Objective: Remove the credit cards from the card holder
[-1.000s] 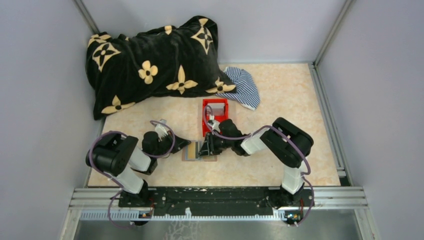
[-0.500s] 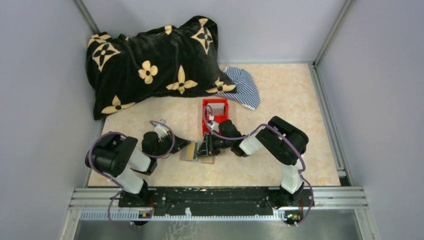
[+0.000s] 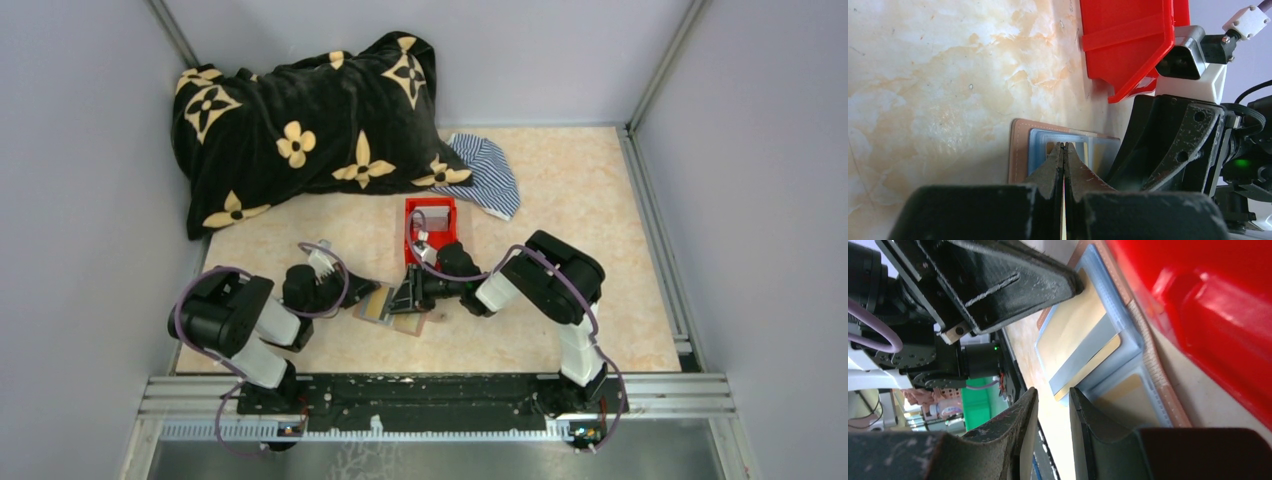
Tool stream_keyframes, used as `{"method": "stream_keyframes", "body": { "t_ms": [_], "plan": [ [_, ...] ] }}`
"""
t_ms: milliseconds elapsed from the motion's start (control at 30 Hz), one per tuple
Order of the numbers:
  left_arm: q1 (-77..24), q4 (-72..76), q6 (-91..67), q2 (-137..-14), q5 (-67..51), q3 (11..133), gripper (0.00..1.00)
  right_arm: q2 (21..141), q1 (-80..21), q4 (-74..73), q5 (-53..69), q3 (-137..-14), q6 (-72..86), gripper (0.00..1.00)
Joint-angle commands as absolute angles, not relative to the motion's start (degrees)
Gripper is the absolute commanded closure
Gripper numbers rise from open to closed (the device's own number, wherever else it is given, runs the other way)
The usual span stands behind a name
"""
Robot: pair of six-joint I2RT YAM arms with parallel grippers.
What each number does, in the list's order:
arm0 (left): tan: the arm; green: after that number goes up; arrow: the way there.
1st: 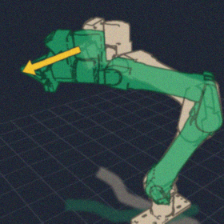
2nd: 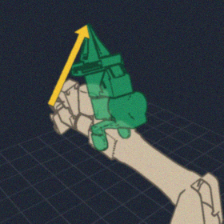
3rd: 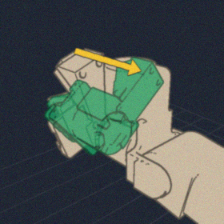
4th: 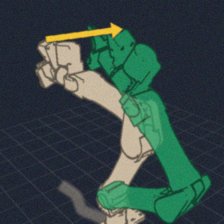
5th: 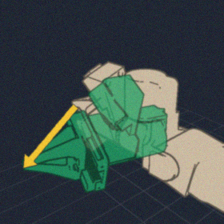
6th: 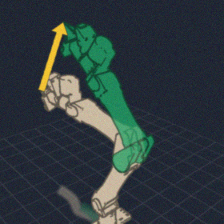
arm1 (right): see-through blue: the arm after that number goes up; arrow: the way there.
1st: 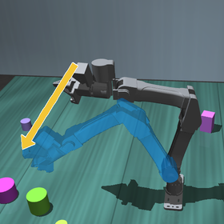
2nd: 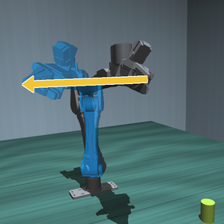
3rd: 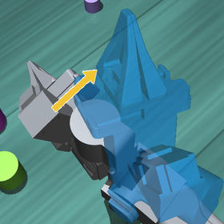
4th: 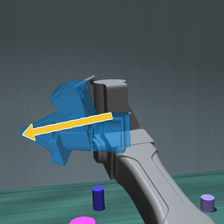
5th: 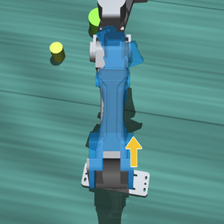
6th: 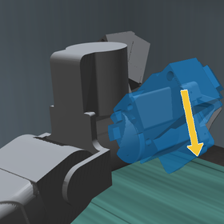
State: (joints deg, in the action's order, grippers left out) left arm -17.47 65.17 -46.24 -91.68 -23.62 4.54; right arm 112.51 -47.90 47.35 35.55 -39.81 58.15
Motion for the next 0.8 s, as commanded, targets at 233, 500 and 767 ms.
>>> {"method": "stream_keyframes", "body": {
  "t_ms": [233, 500, 767],
  "plan": [
    [-20.3, 61.3, -46.9, -94.4, -20.2, -1.1, 1.00, 112.9, -48.3, 48.9, 30.1, -42.8, 60.5, 0.68],
    [-23.0, 62.3, -48.3, -93.8, -17.4, -0.5, 1.00, 109.6, -49.0, 32.1, 22.5, -46.3, 61.7, 0.57],
    [-23.0, 63.0, -48.3, -93.4, -16.1, -1.0, 1.00, 104.7, -50.6, 23.7, 15.6, -46.0, 60.3, 0.52]
  ]
}}
